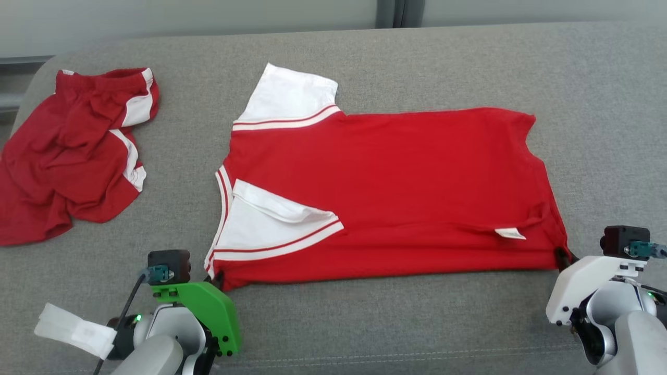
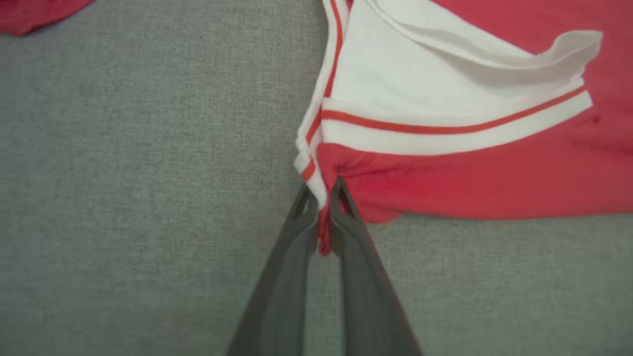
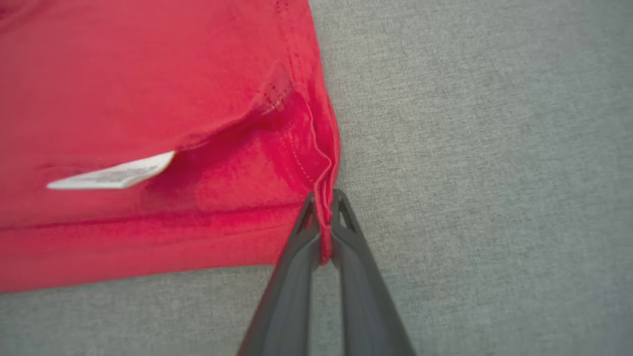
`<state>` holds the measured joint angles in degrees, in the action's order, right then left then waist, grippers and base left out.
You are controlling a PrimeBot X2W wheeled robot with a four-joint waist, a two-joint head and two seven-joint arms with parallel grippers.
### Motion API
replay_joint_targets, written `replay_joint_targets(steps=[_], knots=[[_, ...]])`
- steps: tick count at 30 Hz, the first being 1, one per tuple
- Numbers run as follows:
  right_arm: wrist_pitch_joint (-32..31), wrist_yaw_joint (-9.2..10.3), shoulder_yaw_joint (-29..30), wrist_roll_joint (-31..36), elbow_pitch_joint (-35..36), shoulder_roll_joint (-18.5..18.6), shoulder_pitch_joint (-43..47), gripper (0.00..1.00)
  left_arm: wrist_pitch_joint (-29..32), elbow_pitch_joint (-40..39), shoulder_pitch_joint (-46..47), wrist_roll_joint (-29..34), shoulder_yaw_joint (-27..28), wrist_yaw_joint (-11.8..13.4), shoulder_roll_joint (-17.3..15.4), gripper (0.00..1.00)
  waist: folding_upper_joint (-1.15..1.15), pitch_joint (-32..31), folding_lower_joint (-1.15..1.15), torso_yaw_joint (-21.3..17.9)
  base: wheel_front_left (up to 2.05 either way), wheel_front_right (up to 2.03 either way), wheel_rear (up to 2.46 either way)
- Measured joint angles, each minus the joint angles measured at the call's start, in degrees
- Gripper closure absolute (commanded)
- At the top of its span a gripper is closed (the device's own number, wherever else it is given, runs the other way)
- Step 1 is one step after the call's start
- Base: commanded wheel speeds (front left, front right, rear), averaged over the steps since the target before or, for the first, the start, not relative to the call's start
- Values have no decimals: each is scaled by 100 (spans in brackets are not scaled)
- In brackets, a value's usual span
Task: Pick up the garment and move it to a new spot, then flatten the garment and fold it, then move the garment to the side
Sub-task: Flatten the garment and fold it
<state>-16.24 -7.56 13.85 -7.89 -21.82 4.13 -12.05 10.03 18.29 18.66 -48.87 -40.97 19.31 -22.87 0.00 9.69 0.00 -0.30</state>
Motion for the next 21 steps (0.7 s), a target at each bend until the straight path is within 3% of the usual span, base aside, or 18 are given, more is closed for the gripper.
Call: replay_joint_targets(steps=[18, 19, 20, 21], knots=[[-499, 0, 211, -119, 868, -141, 1030, 100, 121, -720, -890, -152, -86, 355, -266, 99, 0, -329, 0, 26, 0, 0, 0], [-519, 0, 199, -166, 865, -141, 1067, 68, 105, -712, -897, -152, -90, 358, -261, 43, 0, -335, 0, 35, 0, 0, 0], [-519, 0, 179, -198, 855, -141, 1100, 0, 96, -698, -901, -149, -98, 358, -260, 0, 0, -342, 0, 42, 0, 0, 0], [-519, 0, 163, -227, 850, -140, 1124, 0, 67, -677, -906, -149, -101, 358, -259, 0, 0, -352, 0, 48, 0, 0, 0]])
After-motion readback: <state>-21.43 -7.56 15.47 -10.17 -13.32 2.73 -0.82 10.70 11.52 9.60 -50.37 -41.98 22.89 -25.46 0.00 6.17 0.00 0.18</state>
